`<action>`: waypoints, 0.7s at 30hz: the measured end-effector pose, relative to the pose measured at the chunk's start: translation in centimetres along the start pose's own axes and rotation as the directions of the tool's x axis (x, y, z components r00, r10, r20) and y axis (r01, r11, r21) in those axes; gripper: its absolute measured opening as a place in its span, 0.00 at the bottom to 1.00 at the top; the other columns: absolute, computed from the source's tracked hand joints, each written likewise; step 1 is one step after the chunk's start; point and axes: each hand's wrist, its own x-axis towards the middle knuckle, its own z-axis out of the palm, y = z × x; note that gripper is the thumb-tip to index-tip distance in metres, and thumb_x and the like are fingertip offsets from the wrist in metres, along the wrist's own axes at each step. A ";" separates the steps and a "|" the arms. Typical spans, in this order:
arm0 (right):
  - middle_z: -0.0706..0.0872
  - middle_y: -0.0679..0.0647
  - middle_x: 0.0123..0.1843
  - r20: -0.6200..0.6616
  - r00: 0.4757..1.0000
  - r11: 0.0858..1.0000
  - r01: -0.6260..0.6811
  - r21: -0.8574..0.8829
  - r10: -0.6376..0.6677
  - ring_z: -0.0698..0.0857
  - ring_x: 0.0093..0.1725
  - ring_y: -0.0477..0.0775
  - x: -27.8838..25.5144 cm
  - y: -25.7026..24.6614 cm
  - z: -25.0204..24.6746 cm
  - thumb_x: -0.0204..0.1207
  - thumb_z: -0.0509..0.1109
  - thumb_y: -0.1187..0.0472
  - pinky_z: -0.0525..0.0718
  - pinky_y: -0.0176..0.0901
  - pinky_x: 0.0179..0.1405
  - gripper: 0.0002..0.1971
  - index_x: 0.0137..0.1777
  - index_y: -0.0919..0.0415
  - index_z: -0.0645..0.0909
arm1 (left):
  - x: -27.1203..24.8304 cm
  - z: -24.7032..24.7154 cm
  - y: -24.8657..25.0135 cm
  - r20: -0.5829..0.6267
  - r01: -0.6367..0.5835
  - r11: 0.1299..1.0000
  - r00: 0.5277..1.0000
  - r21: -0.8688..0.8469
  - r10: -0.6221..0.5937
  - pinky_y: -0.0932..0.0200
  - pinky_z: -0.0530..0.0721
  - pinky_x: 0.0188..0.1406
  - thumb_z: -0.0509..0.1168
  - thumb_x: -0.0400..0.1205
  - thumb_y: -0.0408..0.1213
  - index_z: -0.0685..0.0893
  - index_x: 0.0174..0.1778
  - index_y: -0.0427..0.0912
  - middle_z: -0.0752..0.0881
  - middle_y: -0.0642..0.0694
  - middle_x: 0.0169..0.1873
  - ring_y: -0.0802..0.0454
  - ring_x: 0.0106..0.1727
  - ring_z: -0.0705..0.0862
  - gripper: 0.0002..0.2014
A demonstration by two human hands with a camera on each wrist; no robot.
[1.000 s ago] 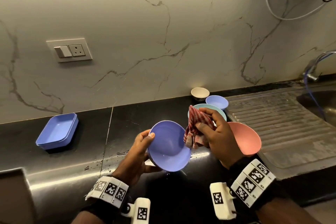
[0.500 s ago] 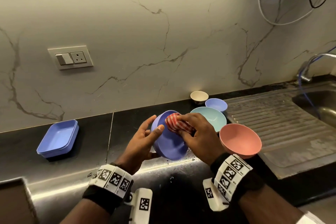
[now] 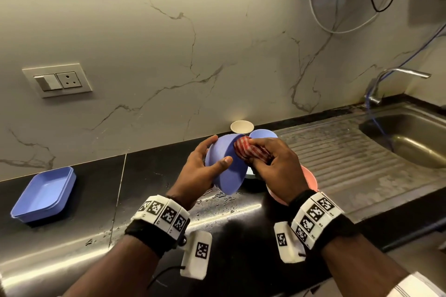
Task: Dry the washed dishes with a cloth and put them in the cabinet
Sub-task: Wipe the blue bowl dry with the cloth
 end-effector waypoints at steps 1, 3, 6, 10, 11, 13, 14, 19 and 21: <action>0.83 0.42 0.56 0.007 1.000 1.000 -0.006 -0.014 0.006 0.83 0.56 0.43 0.0 0.3 -0.2 0.70 0.79 0.70 0.78 0.25 0.57 0.23 0.63 0.51 0.85 | 0.4 0.2 -0.2 -0.011 -0.015 1.000 1.000 0.015 0.015 0.39 0.91 0.54 0.78 0.68 0.48 0.70 0.80 0.55 0.75 0.47 0.73 0.41 0.65 0.85 0.42; 0.83 0.36 0.52 -0.018 1.000 1.000 -0.013 -0.012 0.013 0.83 0.54 0.39 0.1 0.7 -0.7 0.70 0.80 0.68 0.77 0.23 0.55 0.22 0.62 0.50 0.86 | 1.3 0.6 -0.5 -0.045 -0.034 0.998 0.998 0.053 0.036 0.36 0.90 0.57 0.82 0.63 0.56 0.72 0.76 0.60 0.73 0.47 0.75 0.40 0.68 0.83 0.44; 0.81 0.31 0.48 -0.063 0.997 0.999 -0.035 0.034 0.038 0.82 0.50 0.27 0.5 1.2 -1.3 0.70 0.80 0.68 0.74 0.17 0.51 0.20 0.61 0.54 0.87 | 3.0 1.3 -0.6 -0.079 -0.042 0.988 0.995 0.148 0.054 0.35 0.88 0.59 0.83 0.56 0.66 0.74 0.65 0.79 0.71 0.46 0.75 0.38 0.70 0.81 0.41; 0.81 0.37 0.51 -0.059 0.998 0.997 -0.020 -0.081 0.015 0.81 0.52 0.40 1.5 2.2 -1.7 0.69 0.79 0.68 0.71 0.15 0.53 0.21 0.62 0.55 0.86 | 4.9 2.3 0.1 -0.032 -0.122 0.920 0.989 0.373 0.144 0.37 0.83 0.69 0.81 0.65 0.61 0.70 0.70 0.79 0.67 0.47 0.77 0.42 0.74 0.75 0.38; 0.81 0.40 0.52 -0.055 0.998 0.995 -0.018 -0.100 0.013 0.81 0.53 0.42 1.7 2.6 -1.7 0.69 0.79 0.68 0.71 0.15 0.53 0.21 0.62 0.55 0.86 | 5.2 2.5 0.3 -0.018 -0.142 0.893 0.986 0.428 0.166 0.38 0.80 0.72 0.81 0.69 0.55 0.69 0.75 0.72 0.66 0.47 0.77 0.43 0.76 0.73 0.40; 0.81 0.43 0.54 -0.053 0.999 0.993 -0.016 -0.114 0.010 0.80 0.53 0.43 2.2 2.9 -1.7 0.69 0.79 0.69 0.71 0.16 0.53 0.21 0.62 0.55 0.86 | 5.6 2.7 0.4 0.005 -0.174 0.849 0.980 0.499 0.198 0.41 0.76 0.77 0.80 0.74 0.45 0.67 0.80 0.63 0.65 0.46 0.78 0.45 0.77 0.69 0.40; 0.82 0.44 0.54 -0.057 0.998 0.993 -0.016 -0.114 0.010 0.80 0.53 0.44 2.3 3.0 -1.7 0.69 0.79 0.70 0.71 0.18 0.53 0.21 0.62 0.55 0.86 | 5.6 2.8 0.5 0.021 -0.189 0.834 0.978 0.518 0.208 0.41 0.75 0.78 0.80 0.75 0.43 0.67 0.81 0.62 0.65 0.47 0.78 0.45 0.78 0.69 0.40; 0.84 0.51 0.56 -0.085 0.996 0.994 -0.005 -0.110 -0.004 0.83 0.54 0.52 3.0 3.5 -1.5 0.68 0.76 0.73 0.83 0.43 0.55 0.23 0.62 0.57 0.86 | 6.1 2.0 0.4 0.072 -0.249 0.804 0.965 0.540 0.251 0.39 0.75 0.77 0.80 0.75 0.41 0.67 0.79 0.64 0.65 0.52 0.76 0.47 0.78 0.68 0.40; 0.85 0.53 0.57 -0.086 0.996 0.995 -0.005 -0.099 -0.003 0.84 0.55 0.53 3.3 3.6 -1.3 0.68 0.74 0.74 0.85 0.46 0.54 0.23 0.62 0.57 0.86 | 6.2 1.8 0.5 0.104 -0.293 0.790 0.954 0.538 0.283 0.43 0.75 0.77 0.80 0.74 0.40 0.68 0.80 0.64 0.65 0.53 0.77 0.48 0.78 0.68 0.40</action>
